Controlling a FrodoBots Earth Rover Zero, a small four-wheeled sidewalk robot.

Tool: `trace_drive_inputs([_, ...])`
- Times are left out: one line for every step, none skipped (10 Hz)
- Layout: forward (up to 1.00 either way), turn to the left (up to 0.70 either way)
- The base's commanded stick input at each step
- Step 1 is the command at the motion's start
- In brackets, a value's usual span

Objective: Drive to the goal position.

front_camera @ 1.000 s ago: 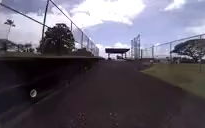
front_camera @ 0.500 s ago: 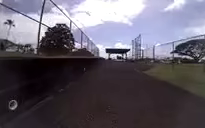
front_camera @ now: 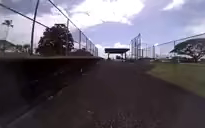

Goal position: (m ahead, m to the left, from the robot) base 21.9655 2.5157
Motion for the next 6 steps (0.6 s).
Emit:
trace_drive_inputs([0.7, -0.09])
trace_drive_inputs([0.7, -0.24])
trace_drive_inputs([0.7, -0.22])
trace_drive_inputs([0.7, -0.09])
trace_drive_inputs([0.7, -0.01])
trace_drive_inputs([0.7, -0.01])
